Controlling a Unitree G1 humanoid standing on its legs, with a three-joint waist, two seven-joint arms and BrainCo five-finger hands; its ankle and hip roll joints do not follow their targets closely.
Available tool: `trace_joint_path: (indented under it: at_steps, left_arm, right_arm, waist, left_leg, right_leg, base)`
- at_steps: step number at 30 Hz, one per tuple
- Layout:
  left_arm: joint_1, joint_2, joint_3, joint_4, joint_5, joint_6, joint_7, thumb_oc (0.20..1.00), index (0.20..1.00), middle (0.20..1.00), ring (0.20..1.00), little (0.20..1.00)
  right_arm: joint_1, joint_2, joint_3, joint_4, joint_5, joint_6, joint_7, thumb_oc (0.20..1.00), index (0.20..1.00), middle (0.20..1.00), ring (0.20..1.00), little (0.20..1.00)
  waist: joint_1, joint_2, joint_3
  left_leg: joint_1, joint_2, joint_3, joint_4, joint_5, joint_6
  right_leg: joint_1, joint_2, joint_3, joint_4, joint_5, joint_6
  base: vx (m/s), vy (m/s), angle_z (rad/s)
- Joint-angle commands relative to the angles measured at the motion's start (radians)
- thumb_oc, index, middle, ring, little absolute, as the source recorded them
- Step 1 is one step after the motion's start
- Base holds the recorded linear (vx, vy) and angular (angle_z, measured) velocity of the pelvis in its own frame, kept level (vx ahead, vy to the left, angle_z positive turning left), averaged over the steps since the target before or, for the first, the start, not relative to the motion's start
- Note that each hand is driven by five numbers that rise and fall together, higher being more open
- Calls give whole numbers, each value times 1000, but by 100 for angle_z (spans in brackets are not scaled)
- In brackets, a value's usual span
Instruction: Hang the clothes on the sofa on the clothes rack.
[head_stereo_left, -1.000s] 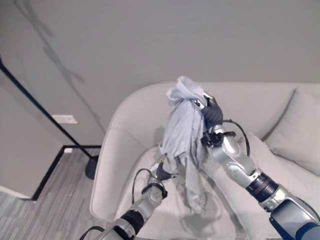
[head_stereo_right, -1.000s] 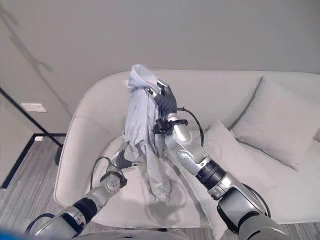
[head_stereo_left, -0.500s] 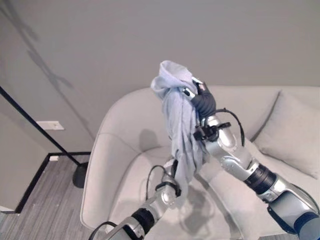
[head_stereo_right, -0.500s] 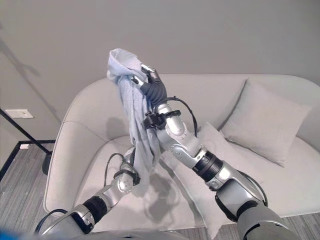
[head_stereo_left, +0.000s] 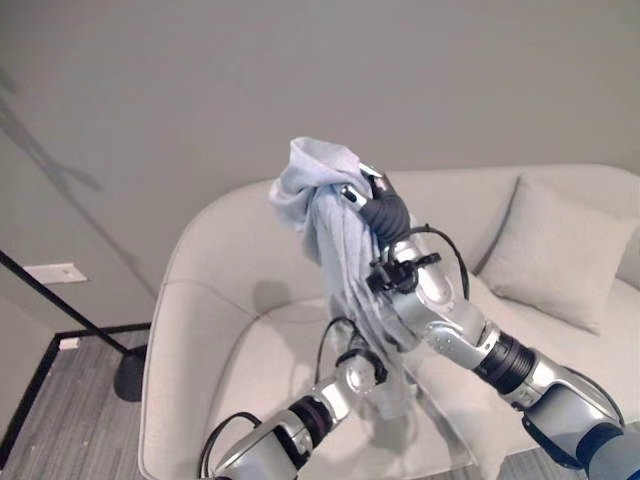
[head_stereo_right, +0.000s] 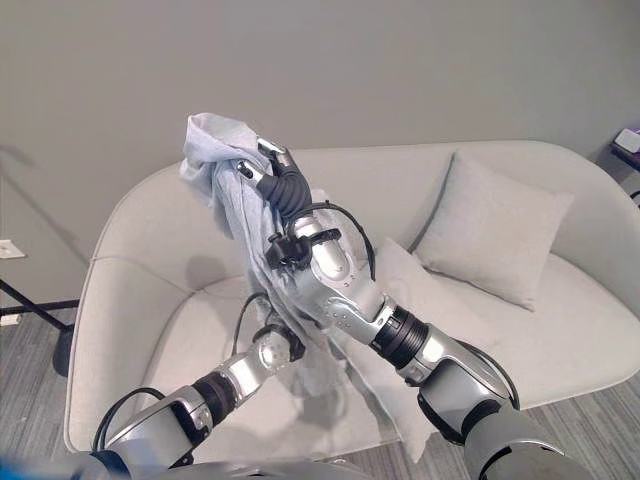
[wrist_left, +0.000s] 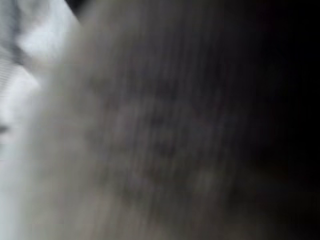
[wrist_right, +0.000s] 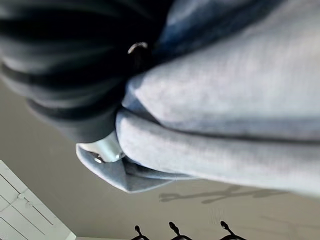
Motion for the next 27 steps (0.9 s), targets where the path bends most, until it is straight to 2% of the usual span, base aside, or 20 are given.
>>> trace_joint_path:
  at_steps: [1, 7, 10, 11, 14, 15, 17, 18, 19, 22, 23, 24, 26, 27]
  left_arm:
    - [-20, -75, 12, 86, -31, -70, 30, 200, 200, 200, 200, 200]
    - [26, -3, 89, -23, -63, -106, 101, 200, 200, 200, 200, 200]
    - [62, 73, 149, -125, -25, -117, 142, 200, 200, 200, 200, 200]
    - [89, 136, 202, -213, 17, -119, 167, 200, 200, 200, 200, 200]
    - [110, 175, 234, -265, 44, -118, 177, 200, 200, 200, 200, 200]
    - [155, 244, 296, -356, 102, -115, 181, 200, 200, 200, 200, 200]
    - [202, 312, 371, -443, 177, -112, 188, 200, 200, 200, 200, 200]
    - [207, 314, 372, -449, 177, -110, 186, 200, 200, 200, 200, 200]
    - [270, 378, 449, -530, 252, -106, 186, 200, 200, 200, 200, 200]
    - [358, 473, 579, -644, 364, -107, 204, 200, 200, 200, 200, 200]
    - [405, 524, 678, -714, 411, -103, 222, 200, 200, 200, 200, 200]
    - [412, 524, 682, -722, 412, -101, 219, 200, 200, 200, 200, 200]
    - [444, 567, 765, -787, 457, -93, 235, 200, 200, 200, 200, 200]
    - [449, 567, 768, -792, 457, -92, 232, 200, 200, 200, 200, 200]
  right_arm:
    - [-55, 42, -114, 27, -20, -88, -2, 200, 200, 200, 200, 200]
    - [54, -17, -159, -11, -36, -98, -11, 200, 200, 200, 200, 200]
    - [120, -89, -206, -61, -74, -102, 0, 200, 200, 200, 200, 200]
    - [176, -143, -236, -98, -105, -97, 25, 200, 200, 200, 200, 200]
    - [212, -173, -253, -126, -120, -94, 42, 200, 200, 200, 200, 200]
    - [279, -232, -285, -174, -171, -83, 71, 200, 200, 200, 200, 200]
    - [339, -282, -324, -211, -237, -69, 98, 200, 200, 200, 200, 200]
    - [343, -282, -324, -214, -238, -68, 98, 200, 200, 200, 200, 200]
    - [395, -326, -370, -261, -316, -66, 115, 200, 200, 200, 200, 200]
    - [438, -369, -437, -311, -437, -67, 131, 200, 200, 200, 200, 200]
    - [456, -388, -471, -354, -509, -71, 129, 200, 200, 200, 200, 200]
    - [459, -387, -470, -357, -511, -69, 128, 200, 200, 200, 200, 200]
    - [470, -401, -484, -396, -564, -71, 135, 200, 200, 200, 200, 200]
    - [471, -400, -483, -398, -565, -70, 135, 200, 200, 200, 200, 200]
  waist:
    - [19, -11, -56]
    - [37, -1, -53]
    - [45, 2, -53]
    - [50, 3, -54]
    - [52, 3, -56]
    - [57, 4, -57]
    - [65, 5, -58]
    - [64, 5, -59]
    - [68, 6, -62]
    - [80, 9, -67]
    - [91, 7, -69]
    - [89, 7, -69]
    - [100, 3, -63]
    - [97, 4, -65]
  left_leg:
    - [-18, 16, -57, 7, -39, -15]
    - [-18, 11, -69, 7, -36, -14]
    - [-17, 9, -77, 7, -36, -14]
    - [-17, 7, -81, 7, -36, -15]
    - [-17, 6, -84, 7, -37, -15]
    - [-17, 4, -87, 7, -38, -15]
    - [-16, 4, -93, 7, -38, -16]
    - [-16, 4, -93, 7, -39, -16]
    - [-14, 4, -98, 7, -41, -17]
    - [-12, 6, -107, 7, -43, -20]
    - [-15, 9, -115, 7, -40, -25]
    - [-13, 9, -115, 7, -41, -25]
    - [-22, 12, -127, 7, -25, -30]
    - [-17, 12, -129, 7, -35, -29]
  right_leg:
    - [9, -70, 1, 31, -95, 86]
    - [13, -77, -13, 33, -99, 88]
    - [15, -80, -20, 33, -103, 90]
    - [16, -82, -26, 34, -105, 92]
    - [18, -83, -29, 35, -108, 92]
    - [20, -85, -34, 37, -113, 94]
    - [22, -88, -38, 39, -117, 94]
    - [23, -88, -39, 39, -117, 94]
    - [25, -89, -44, 40, -122, 94]
    - [30, -90, -51, 43, -133, 92]
    - [31, -89, -55, 46, -137, 89]
    - [33, -89, -56, 46, -139, 89]
    - [29, -87, -57, 56, -136, 86]
    - [35, -88, -60, 54, -145, 85]
  base:
    - [0, 0, 0]
    - [-2, 1, 1]
    - [-7, 1, 5]
    - [0, -1, 5]
    - [-5, 0, 11]
    - [-9, -7, 9]
    - [-11, -11, 9]
    - [-5, -17, 6]
    - [0, 0, 0]
    - [11, -38, 10]
    - [6, -36, 20]
    - [-1, -46, 18]
    - [-20, -37, 16]
    - [-54, -54, 24]
